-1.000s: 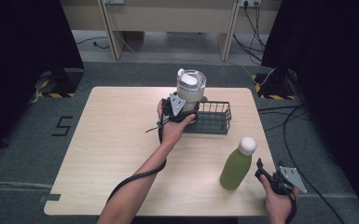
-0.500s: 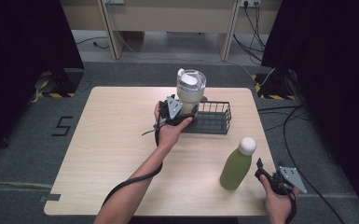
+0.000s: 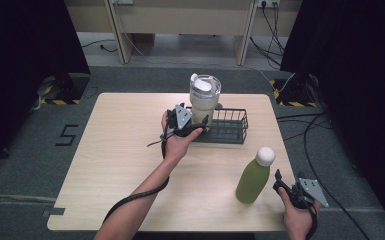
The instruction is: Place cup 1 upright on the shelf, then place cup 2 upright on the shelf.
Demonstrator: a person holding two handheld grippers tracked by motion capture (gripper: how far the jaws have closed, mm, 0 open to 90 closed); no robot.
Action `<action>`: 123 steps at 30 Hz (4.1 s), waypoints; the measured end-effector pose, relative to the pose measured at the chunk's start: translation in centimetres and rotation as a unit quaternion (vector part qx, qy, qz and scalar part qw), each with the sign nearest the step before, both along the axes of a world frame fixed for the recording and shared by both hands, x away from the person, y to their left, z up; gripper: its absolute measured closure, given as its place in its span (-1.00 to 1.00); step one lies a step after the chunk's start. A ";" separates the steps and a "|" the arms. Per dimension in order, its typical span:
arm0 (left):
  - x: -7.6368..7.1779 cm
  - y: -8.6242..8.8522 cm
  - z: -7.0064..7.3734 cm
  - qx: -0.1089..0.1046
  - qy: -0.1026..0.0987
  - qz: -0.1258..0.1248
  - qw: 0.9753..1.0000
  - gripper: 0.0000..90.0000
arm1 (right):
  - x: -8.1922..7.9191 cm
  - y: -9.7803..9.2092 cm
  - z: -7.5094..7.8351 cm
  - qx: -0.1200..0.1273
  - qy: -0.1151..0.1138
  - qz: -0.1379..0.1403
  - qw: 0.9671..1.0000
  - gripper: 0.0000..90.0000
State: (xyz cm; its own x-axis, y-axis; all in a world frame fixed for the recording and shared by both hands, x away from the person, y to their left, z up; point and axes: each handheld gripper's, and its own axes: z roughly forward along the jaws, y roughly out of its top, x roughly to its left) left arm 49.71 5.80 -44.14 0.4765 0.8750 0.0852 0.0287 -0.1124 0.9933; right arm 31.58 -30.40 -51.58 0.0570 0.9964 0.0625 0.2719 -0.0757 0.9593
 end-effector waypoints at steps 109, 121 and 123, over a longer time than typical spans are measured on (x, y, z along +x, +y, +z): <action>-7.0 14.6 -3.2 0.004 0.020 0.010 1.000 -0.94 | -6.7 2.8 4.0 -0.034 -0.030 0.100 0.994 -0.66; -6.9 14.8 -3.3 0.002 0.023 0.014 1.000 -0.94 | -7.7 4.0 4.1 -0.036 -0.031 0.138 0.989 -0.71; -6.8 14.7 -3.4 0.003 0.024 0.014 1.000 -0.94 | -7.7 4.3 4.0 -0.034 -0.030 0.143 0.989 -0.77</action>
State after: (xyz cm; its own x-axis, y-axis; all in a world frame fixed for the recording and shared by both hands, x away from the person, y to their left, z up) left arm 42.87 20.54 -47.52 0.4559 0.8875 0.0676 0.0791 -0.1161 0.9901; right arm 23.86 -26.08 -47.55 -0.2294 0.9733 -0.0113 0.2157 0.0622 0.9745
